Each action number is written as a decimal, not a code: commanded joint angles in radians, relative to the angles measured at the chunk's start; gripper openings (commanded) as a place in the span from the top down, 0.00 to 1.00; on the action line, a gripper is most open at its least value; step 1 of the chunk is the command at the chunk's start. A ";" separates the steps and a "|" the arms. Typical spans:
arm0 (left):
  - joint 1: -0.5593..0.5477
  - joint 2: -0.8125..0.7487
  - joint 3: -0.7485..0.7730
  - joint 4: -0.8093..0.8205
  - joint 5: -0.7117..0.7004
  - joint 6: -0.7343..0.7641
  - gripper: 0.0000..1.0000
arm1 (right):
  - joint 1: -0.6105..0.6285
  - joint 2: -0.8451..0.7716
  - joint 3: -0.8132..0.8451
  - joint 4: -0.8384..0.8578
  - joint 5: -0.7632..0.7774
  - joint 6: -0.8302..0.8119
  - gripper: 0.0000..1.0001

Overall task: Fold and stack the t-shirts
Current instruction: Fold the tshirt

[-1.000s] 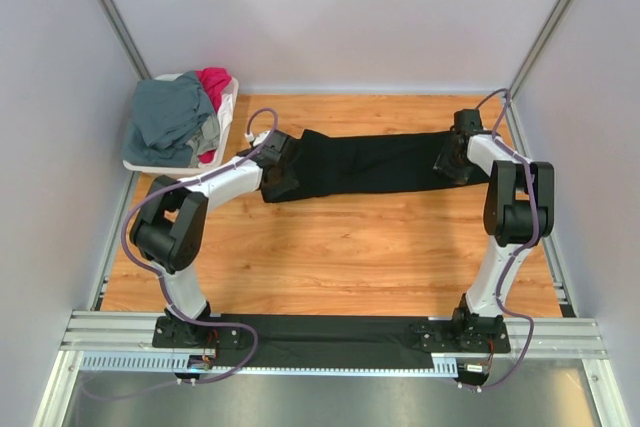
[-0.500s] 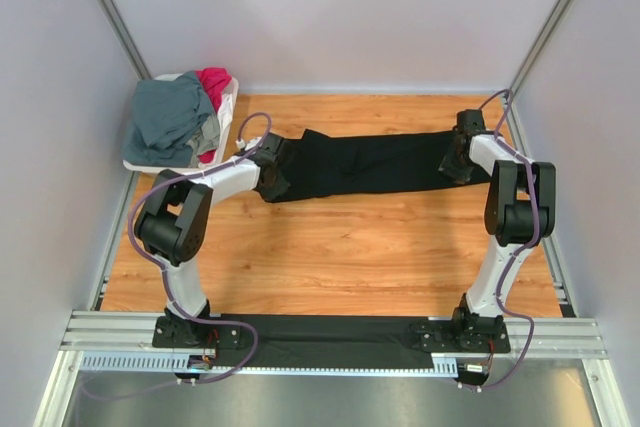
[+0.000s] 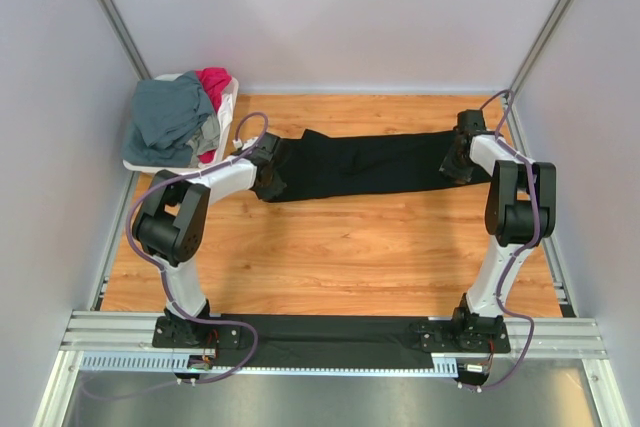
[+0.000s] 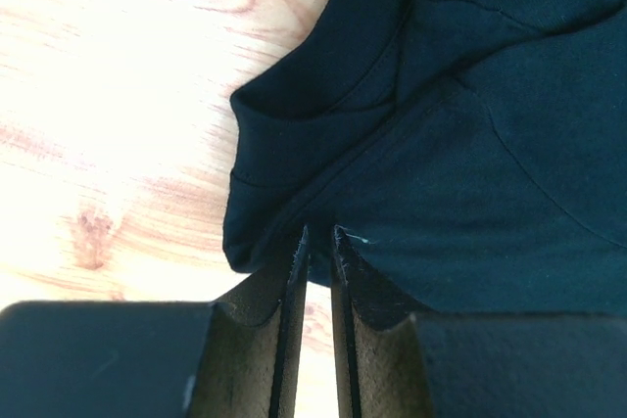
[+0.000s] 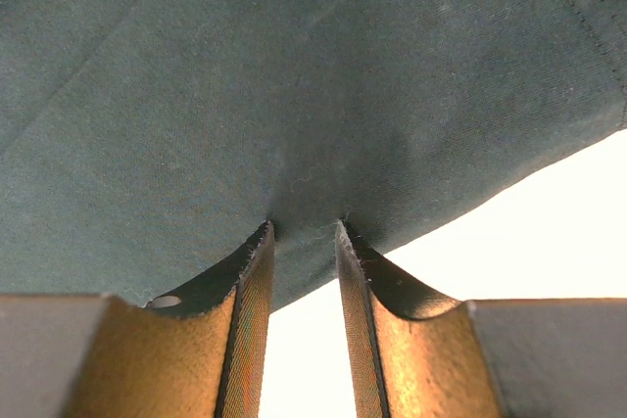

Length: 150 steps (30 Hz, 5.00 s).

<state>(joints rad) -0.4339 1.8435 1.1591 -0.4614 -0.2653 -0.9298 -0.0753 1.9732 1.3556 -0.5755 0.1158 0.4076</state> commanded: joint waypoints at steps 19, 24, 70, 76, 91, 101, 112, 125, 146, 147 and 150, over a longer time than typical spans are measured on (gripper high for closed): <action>0.035 -0.059 0.052 -0.123 0.038 0.196 0.76 | -0.011 -0.103 -0.037 0.029 -0.027 -0.088 0.60; 0.011 -0.168 0.171 -0.166 0.058 0.258 0.57 | 0.023 -0.229 -0.007 0.193 -0.157 -0.260 0.42; -0.069 0.419 0.671 -0.425 -0.072 -0.452 0.01 | 0.071 0.000 -0.087 0.131 -0.489 -1.543 0.01; -0.020 0.502 0.812 -0.434 -0.028 -0.186 0.02 | 0.172 -0.111 -0.289 0.213 -0.366 -1.457 0.01; 0.027 0.648 1.041 -0.393 0.081 0.039 0.05 | 0.425 -0.192 -0.256 -0.038 -0.421 -1.008 0.00; 0.027 0.692 1.132 -0.293 0.109 0.063 0.05 | 0.630 -0.224 -0.377 0.026 -0.265 -0.686 0.00; 0.023 0.764 1.168 -0.194 0.225 -0.040 0.03 | 0.772 -0.133 -0.218 0.014 -0.151 -0.302 0.00; -0.020 0.875 1.268 -0.143 0.259 -0.089 0.01 | 0.848 -0.045 -0.093 -0.024 -0.119 -0.055 0.00; 0.001 0.948 1.360 -0.049 0.248 -0.119 0.01 | 0.835 -0.083 -0.072 -0.084 -0.238 0.180 0.00; 0.004 0.948 1.361 -0.049 0.242 -0.119 0.01 | 0.835 -0.097 -0.094 -0.087 -0.246 0.200 0.00; 0.006 0.948 1.361 -0.045 0.227 -0.118 0.01 | 0.841 -0.122 -0.125 -0.102 -0.239 0.226 0.00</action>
<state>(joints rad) -0.4358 2.7232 2.5164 -0.4515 -0.0143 -1.0508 0.7559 1.8900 1.2709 -0.6086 -0.0784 0.5644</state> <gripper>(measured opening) 0.986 0.998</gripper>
